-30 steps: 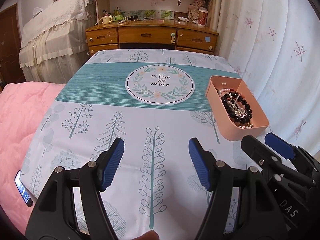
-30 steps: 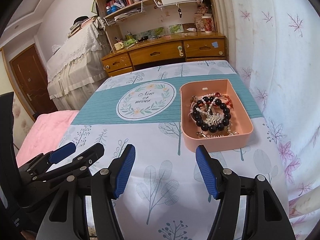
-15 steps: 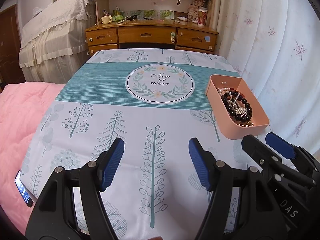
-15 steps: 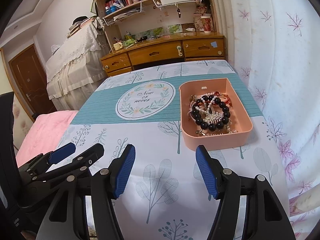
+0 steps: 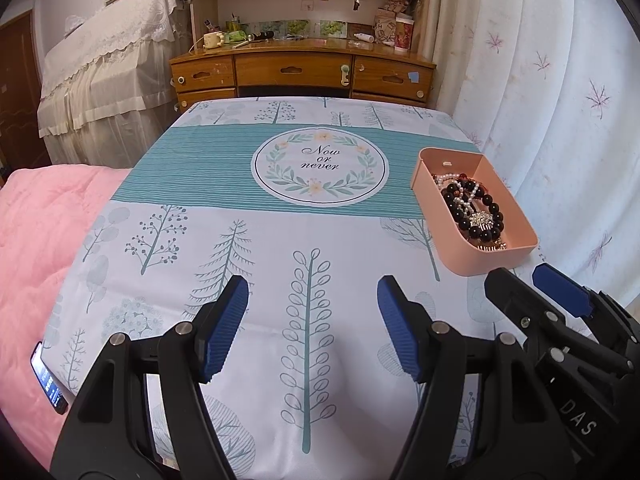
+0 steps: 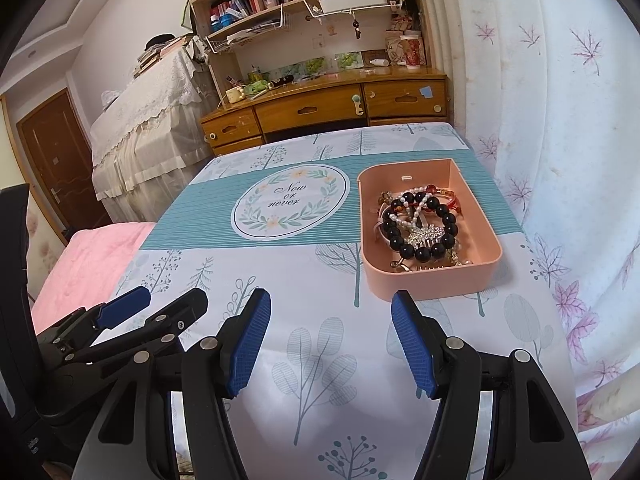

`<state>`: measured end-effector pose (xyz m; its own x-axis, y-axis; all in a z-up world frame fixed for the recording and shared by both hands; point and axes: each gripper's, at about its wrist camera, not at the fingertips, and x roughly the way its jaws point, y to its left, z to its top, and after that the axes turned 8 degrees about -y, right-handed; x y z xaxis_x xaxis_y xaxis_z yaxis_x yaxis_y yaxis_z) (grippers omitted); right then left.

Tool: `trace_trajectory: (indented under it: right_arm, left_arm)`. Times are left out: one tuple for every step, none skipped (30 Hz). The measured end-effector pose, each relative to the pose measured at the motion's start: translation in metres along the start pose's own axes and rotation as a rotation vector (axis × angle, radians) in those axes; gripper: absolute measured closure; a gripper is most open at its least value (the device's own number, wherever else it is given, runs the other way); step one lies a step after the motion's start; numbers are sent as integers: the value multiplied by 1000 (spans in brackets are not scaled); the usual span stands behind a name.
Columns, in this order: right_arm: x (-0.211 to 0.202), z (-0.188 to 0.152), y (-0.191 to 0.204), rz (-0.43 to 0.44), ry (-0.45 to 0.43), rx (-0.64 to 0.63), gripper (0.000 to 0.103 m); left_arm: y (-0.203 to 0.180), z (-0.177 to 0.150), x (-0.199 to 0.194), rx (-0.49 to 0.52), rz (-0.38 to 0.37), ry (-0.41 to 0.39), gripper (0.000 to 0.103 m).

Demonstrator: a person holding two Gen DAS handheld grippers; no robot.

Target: Organize jewelry

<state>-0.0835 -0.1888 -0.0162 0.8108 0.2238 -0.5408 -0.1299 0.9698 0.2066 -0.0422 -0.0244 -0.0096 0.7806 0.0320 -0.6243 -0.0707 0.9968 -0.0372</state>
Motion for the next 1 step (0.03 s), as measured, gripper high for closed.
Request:
trace_trajectory:
  right_arm:
    - [0, 0, 0, -1, 1, 0, 39]
  left_arm:
    - [0, -1, 0, -2, -2, 4, 38]
